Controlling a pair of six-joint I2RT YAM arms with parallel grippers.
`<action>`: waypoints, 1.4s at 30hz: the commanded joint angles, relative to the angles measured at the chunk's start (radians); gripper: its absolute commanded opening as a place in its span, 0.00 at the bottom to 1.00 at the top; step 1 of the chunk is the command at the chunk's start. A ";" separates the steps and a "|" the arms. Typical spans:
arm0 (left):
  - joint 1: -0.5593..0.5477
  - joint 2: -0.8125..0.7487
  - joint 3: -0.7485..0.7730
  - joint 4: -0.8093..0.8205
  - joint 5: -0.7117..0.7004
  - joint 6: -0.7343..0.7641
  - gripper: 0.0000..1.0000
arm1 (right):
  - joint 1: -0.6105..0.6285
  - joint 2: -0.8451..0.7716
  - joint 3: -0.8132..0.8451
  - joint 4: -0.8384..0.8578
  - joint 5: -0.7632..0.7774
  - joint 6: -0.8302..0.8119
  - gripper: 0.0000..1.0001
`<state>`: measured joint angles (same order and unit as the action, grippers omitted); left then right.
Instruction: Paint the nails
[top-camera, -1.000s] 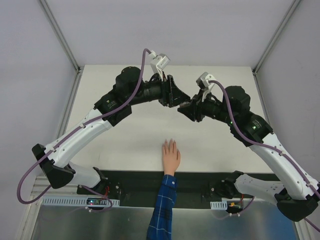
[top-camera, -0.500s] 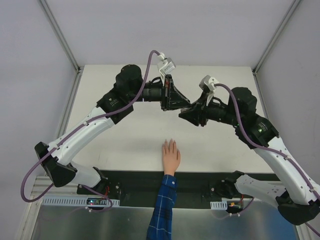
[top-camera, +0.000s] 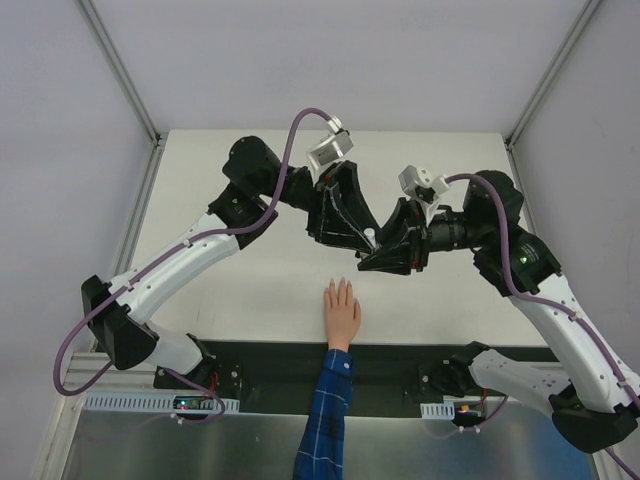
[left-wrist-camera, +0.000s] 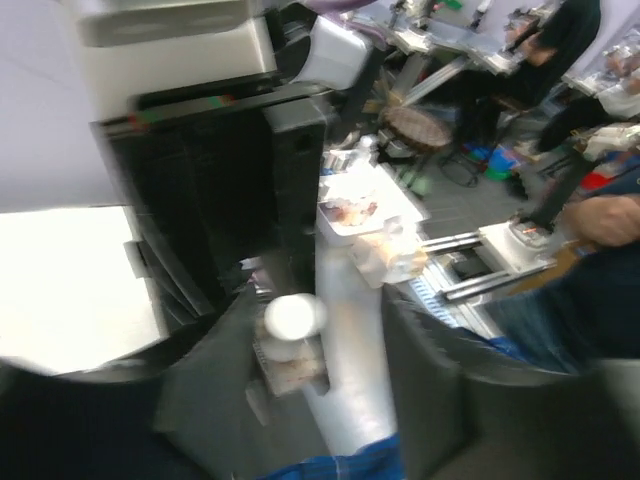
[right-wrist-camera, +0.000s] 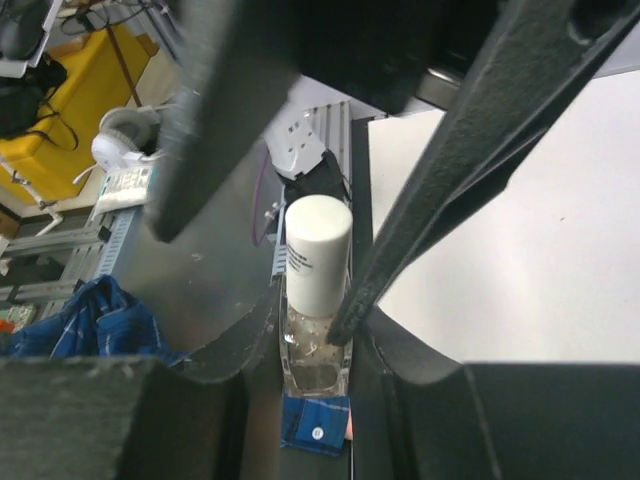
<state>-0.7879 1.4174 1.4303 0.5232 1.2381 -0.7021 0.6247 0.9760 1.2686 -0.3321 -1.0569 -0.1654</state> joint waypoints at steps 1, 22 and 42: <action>0.035 -0.035 0.073 -0.225 -0.041 0.125 0.60 | 0.007 -0.013 0.051 -0.019 0.086 -0.081 0.00; -0.034 -0.152 0.156 -0.706 -0.804 0.271 0.71 | 0.050 0.021 0.078 -0.081 0.626 -0.129 0.00; -0.174 -0.040 0.222 -0.807 -1.076 0.317 0.41 | 0.124 0.003 0.075 -0.056 0.799 -0.118 0.00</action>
<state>-0.9443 1.3697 1.6257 -0.2916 0.1902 -0.3798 0.7410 1.0016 1.3018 -0.4458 -0.3180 -0.3004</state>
